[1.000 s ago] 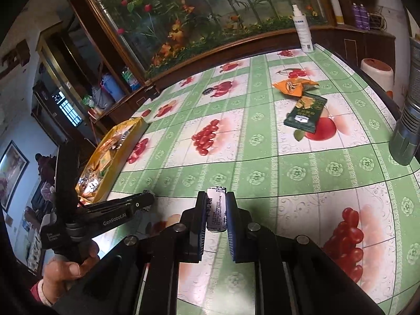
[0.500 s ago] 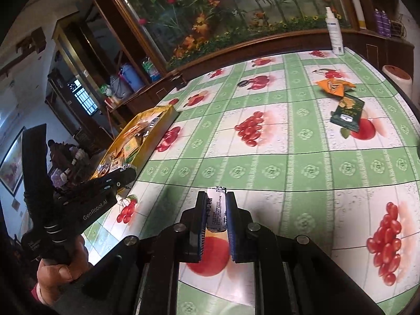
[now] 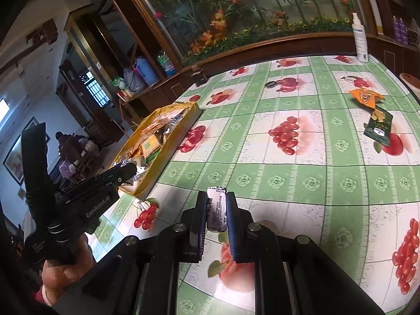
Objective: Organize snacks
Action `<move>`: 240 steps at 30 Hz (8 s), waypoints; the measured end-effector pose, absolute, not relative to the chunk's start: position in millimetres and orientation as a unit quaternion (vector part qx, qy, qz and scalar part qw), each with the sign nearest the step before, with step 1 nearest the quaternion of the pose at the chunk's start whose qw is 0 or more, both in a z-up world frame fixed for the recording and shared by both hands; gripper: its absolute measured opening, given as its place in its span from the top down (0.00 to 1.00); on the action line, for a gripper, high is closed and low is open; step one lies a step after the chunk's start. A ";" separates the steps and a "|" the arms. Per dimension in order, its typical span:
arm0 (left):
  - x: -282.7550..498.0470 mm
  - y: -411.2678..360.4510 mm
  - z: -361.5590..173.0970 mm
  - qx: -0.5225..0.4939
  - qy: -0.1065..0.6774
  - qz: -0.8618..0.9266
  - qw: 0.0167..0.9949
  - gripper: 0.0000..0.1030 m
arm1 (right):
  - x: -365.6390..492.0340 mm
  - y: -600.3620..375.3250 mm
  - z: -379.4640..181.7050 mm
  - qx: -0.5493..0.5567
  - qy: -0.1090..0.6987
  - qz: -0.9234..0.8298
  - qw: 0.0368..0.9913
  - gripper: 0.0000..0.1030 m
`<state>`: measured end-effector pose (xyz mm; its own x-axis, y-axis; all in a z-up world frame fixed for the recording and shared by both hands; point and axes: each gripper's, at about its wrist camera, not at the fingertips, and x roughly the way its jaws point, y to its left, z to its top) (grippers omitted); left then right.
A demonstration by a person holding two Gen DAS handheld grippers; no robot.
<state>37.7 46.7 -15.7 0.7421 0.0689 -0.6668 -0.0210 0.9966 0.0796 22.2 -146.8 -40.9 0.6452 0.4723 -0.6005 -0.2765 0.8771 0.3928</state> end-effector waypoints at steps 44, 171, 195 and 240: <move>63.9 116.8 -29.4 -0.001 0.370 0.074 0.926 0.85 | 130.5 -33.4 -65.6 0.020 0.397 0.205 0.895 0.81; 241.7 -306.4 -76.8 0.195 0.443 -0.318 0.815 0.95 | 82.5 -339.3 -87.8 0.153 0.418 -0.072 0.893 0.55; 94.6 -12.2 -16.7 0.058 0.399 -0.068 0.913 0.95 | 51.3 -246.4 -63.0 0.181 0.381 0.068 0.904 0.55; 61.1 177.3 -16.2 0.001 0.365 0.096 0.926 0.94 | 111.7 4.1 -31.8 0.110 0.396 0.268 0.871 0.56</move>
